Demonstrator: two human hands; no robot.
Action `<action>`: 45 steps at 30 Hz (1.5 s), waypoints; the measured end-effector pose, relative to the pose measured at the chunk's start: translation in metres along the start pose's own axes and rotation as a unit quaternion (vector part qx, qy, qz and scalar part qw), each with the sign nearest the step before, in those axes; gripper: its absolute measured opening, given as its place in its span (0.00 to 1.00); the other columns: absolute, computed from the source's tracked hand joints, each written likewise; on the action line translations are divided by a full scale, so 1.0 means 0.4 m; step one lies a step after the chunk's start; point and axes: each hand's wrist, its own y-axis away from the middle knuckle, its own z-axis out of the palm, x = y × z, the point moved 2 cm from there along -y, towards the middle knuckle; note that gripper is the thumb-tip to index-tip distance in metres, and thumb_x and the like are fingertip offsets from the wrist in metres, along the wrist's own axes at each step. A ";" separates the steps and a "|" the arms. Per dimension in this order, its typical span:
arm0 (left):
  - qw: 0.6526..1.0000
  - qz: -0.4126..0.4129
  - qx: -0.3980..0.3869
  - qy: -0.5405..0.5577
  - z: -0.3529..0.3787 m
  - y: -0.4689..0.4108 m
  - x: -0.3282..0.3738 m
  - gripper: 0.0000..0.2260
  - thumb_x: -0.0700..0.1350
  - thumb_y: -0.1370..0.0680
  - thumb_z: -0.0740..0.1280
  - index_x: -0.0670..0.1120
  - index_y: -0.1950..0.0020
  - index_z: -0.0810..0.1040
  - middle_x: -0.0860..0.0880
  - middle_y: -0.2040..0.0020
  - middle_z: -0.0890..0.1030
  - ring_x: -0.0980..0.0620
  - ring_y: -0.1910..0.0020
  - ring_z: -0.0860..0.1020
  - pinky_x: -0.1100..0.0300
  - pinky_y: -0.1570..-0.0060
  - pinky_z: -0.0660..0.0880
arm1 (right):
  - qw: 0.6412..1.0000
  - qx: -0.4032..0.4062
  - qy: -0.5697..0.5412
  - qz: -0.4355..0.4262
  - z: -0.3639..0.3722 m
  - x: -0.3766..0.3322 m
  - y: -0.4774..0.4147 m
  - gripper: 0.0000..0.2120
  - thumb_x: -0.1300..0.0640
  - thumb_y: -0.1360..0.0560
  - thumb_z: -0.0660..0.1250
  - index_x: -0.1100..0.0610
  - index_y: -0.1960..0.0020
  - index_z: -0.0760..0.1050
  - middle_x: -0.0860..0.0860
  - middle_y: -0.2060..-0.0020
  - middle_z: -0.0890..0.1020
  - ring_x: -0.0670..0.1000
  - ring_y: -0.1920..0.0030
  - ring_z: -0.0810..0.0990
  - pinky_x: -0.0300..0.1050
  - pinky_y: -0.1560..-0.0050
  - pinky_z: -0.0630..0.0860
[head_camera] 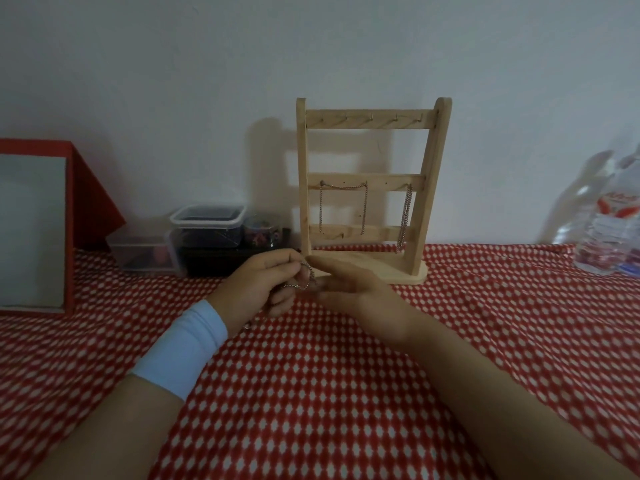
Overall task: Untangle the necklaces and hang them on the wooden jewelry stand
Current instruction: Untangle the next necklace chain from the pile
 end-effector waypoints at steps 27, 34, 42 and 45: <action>0.978 0.074 0.110 -0.161 0.031 -0.002 -0.046 0.05 0.43 0.23 0.69 0.50 0.53 0.85 0.53 0.59 0.85 0.54 0.60 0.84 0.59 0.54 0.80 | 0.977 0.180 0.100 -0.055 -0.050 0.020 -0.020 0.05 0.53 0.23 0.72 0.52 0.54 0.85 0.46 0.58 0.87 0.42 0.55 0.84 0.35 0.50 0.79; 0.989 0.035 0.123 -0.069 0.025 -0.005 -0.057 0.10 0.42 0.19 0.62 0.45 0.54 0.82 0.49 0.64 0.83 0.55 0.65 0.81 0.67 0.61 0.77 | 0.976 0.077 0.167 -0.116 -0.074 -0.035 -0.069 0.07 0.59 0.22 0.71 0.53 0.48 0.86 0.44 0.54 0.88 0.40 0.55 0.85 0.36 0.51 0.81; 0.963 0.064 0.254 -0.065 0.015 -0.008 -0.079 0.06 0.43 0.23 0.69 0.51 0.49 0.76 0.53 0.53 0.82 0.58 0.55 0.81 0.64 0.55 0.77 | 0.981 0.073 0.144 -0.108 -0.068 -0.036 -0.129 0.04 0.59 0.24 0.73 0.52 0.56 0.86 0.42 0.61 0.87 0.40 0.58 0.85 0.33 0.53 0.79; 0.952 0.106 0.253 -0.133 0.020 0.001 -0.072 0.09 0.46 0.27 0.73 0.55 0.51 0.77 0.59 0.54 0.81 0.63 0.53 0.79 0.70 0.52 0.75 | 0.988 0.084 0.102 -0.080 -0.054 -0.018 -0.140 0.06 0.58 0.22 0.71 0.55 0.56 0.85 0.43 0.65 0.86 0.37 0.63 0.82 0.31 0.58 0.77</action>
